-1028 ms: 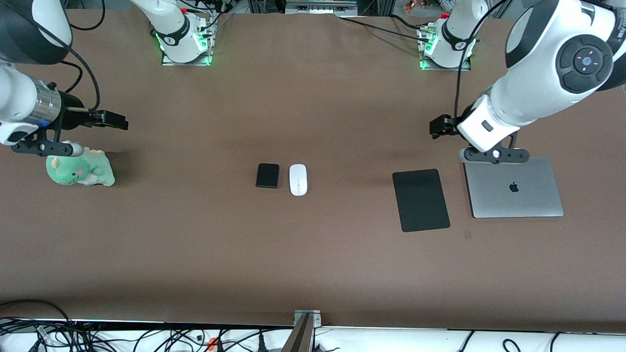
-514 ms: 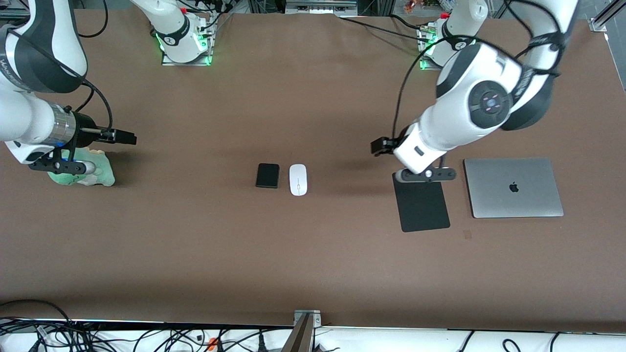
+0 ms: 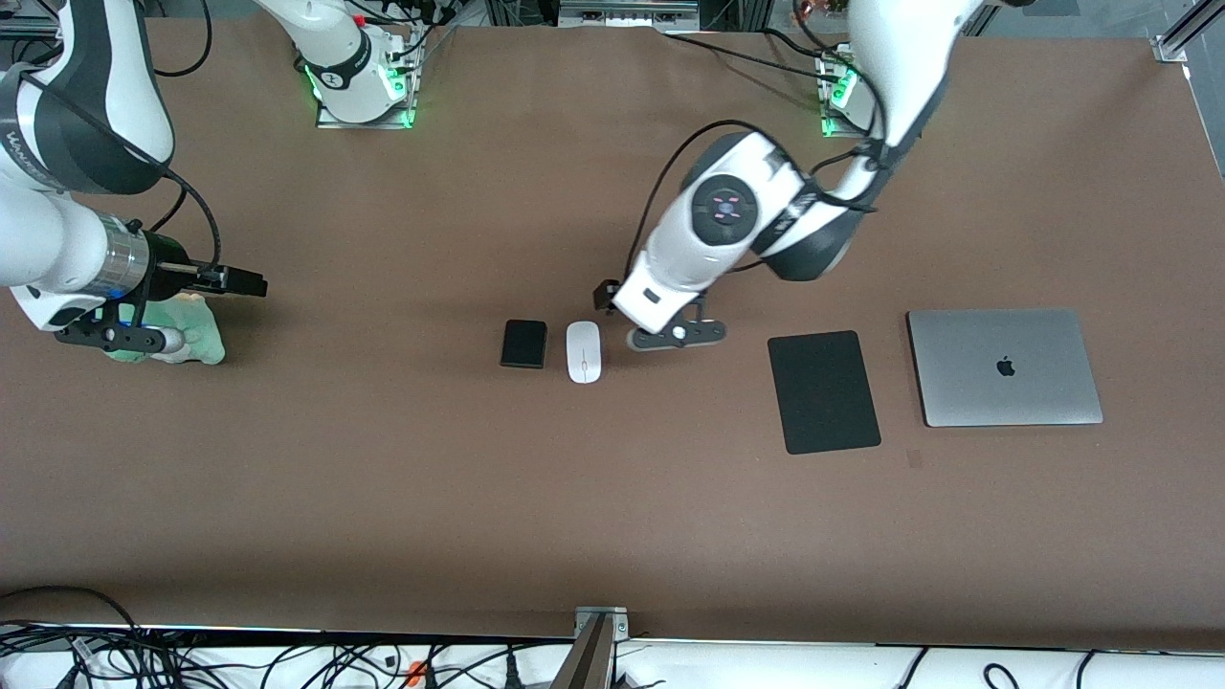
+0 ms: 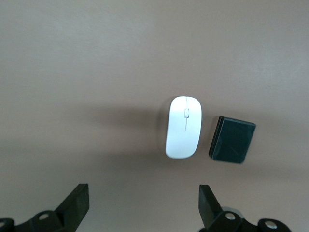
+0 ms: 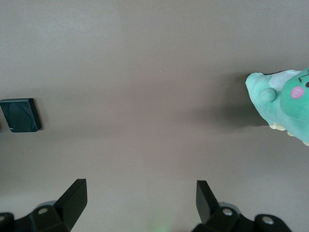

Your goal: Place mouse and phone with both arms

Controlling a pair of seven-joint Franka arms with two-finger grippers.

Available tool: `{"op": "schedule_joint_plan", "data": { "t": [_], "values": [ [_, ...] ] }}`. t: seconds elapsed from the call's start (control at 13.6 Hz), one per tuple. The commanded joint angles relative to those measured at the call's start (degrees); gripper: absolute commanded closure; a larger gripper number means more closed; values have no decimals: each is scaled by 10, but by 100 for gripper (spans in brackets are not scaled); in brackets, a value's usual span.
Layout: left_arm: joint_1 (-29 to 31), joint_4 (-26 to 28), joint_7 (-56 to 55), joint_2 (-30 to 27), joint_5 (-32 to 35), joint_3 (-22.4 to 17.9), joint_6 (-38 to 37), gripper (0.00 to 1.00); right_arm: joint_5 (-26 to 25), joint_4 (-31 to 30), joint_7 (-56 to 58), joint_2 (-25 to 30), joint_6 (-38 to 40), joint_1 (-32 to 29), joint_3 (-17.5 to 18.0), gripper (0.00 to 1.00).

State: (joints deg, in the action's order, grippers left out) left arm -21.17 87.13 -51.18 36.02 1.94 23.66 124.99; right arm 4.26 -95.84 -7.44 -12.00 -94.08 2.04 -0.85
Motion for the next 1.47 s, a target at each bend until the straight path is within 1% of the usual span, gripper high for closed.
{"op": "schedule_joint_plan", "data": {
  "t": [0.0,0.15,0.22,0.44,0.51,0.59,0.66,0.81,0.95,1.39],
  "values": [
    [-40,-45,-65,61,73,-11,33,0,13,1,-7,0,-3,-5,4,0],
    [-59,-77,-86,95,90,-12,34,0,13,1,-6,-1,-11,-5,4,0],
    [-74,-92,-87,108,90,-30,35,0,14,1,-7,-6,-14,-5,5,0],
    [-145,-150,-92,156,90,-95,35,0,14,1,-7,-9,-24,-5,5,0],
    [-166,-171,-97,176,89,-115,35,2,15,1,-7,-9,-27,-5,5,0],
    [-181,-189,-99,190,89,-127,35,5,15,1,-7,-10,-29,-5,5,0],
    [-186,-199,-98,200,89,-132,36,15,22,2,-7,-10,-29,-5,5,0],
    [-186,-207,-98,208,89,-132,41,18,35,1,-7,-14,-36,-5,5,0],
    [-187,-206,-97,215,90,-135,53,26,38,1,-12,-21,-50,-3,6,0],
    [-190,-207,-97,223,90,-137,61,25,38,1,-57,-29,-70,23,7,0]
  ]
}}
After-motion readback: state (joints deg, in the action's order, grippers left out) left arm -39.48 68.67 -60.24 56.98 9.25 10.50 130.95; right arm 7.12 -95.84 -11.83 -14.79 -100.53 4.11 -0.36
